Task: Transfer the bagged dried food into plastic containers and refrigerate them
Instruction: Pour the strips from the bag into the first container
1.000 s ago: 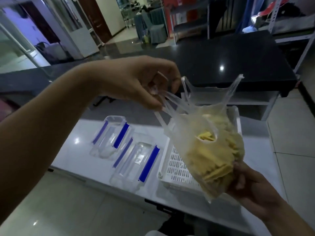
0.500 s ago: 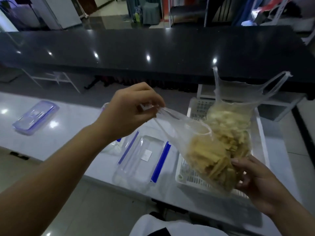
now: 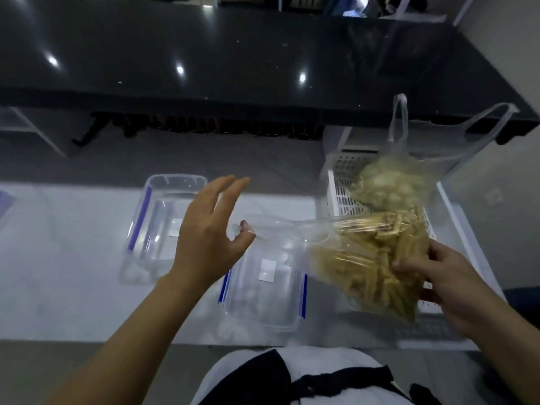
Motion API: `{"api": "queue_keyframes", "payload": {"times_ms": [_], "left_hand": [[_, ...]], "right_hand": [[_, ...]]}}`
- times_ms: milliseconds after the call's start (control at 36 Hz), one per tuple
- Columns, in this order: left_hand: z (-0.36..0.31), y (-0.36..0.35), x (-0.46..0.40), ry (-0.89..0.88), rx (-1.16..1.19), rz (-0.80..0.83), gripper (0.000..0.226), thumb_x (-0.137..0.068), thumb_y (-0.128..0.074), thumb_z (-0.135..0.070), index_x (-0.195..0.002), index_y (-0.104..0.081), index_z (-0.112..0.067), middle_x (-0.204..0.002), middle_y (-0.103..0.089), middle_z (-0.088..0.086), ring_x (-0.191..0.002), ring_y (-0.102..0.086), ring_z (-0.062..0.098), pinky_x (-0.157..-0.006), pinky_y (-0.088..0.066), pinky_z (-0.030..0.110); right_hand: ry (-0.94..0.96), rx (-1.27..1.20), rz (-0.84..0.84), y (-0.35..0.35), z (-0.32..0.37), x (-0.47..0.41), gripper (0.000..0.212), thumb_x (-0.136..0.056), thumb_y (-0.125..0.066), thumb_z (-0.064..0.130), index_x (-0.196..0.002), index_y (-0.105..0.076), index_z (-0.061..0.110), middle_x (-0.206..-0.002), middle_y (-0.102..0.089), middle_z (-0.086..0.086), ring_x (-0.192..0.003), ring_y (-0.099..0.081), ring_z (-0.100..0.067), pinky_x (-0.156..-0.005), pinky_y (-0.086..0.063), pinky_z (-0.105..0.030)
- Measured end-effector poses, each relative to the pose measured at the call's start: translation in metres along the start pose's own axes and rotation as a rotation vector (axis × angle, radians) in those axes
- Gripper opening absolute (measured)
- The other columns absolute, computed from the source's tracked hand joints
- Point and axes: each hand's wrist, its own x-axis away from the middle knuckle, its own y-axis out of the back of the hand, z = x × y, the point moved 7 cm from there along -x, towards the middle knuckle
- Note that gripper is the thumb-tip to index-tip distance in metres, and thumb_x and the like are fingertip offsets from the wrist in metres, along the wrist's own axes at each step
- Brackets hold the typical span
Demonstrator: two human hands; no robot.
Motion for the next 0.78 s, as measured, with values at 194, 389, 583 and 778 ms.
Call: {"api": "queue_keyframes", "payload": {"times_ms": [194, 389, 583, 778], "left_hand": [[0.017, -0.006, -0.005, -0.127, 0.078, -0.037, 0.049, -0.083, -0.063, -0.031, -0.128, -0.061, -0.011, -0.139, -0.056, 0.014, -0.136, -0.045, 0.03, -0.11, -0.035, 0.059], [0.032, -0.007, -0.007, -0.089, 0.161, 0.031, 0.033, -0.083, -0.063, -0.03, -0.112, -0.07, -0.017, -0.125, -0.066, 0.003, -0.126, -0.055, 0.022, -0.117, -0.03, 0.048], [0.04, -0.02, 0.001, -0.044, 0.237, 0.141, 0.037, -0.083, -0.065, -0.022, -0.12, -0.068, -0.015, -0.12, -0.07, 0.001, -0.116, -0.063, 0.023, -0.111, -0.039, 0.051], [0.05, -0.035, 0.002, -0.021, 0.236, 0.17, 0.068, -0.083, -0.073, -0.017, -0.145, -0.045, -0.022, -0.148, -0.05, 0.0, -0.14, -0.041, 0.019, -0.118, -0.031, 0.051]], "right_hand": [[-0.07, 0.023, -0.082, -0.006, -0.003, 0.008, 0.028, -0.081, -0.068, 0.002, -0.106, -0.068, 0.013, -0.108, -0.07, -0.015, -0.1, -0.064, -0.037, -0.075, -0.053, -0.044], [-0.057, 0.042, -0.137, -0.013, 0.004, 0.017, 0.024, -0.082, -0.068, 0.003, -0.105, -0.069, 0.011, -0.106, -0.071, -0.016, -0.099, -0.065, -0.037, -0.073, -0.053, -0.044], [-0.044, 0.105, -0.174, -0.021, 0.02, 0.019, 0.028, -0.081, -0.07, 0.004, -0.107, -0.066, 0.014, -0.104, -0.07, -0.01, -0.097, -0.065, -0.032, -0.07, -0.051, -0.04], [-0.063, 0.172, -0.213, -0.023, 0.027, 0.019, 0.022, -0.082, -0.069, 0.006, -0.102, -0.066, 0.016, -0.104, -0.069, -0.013, -0.095, -0.065, -0.035, -0.077, -0.054, -0.046]]}}
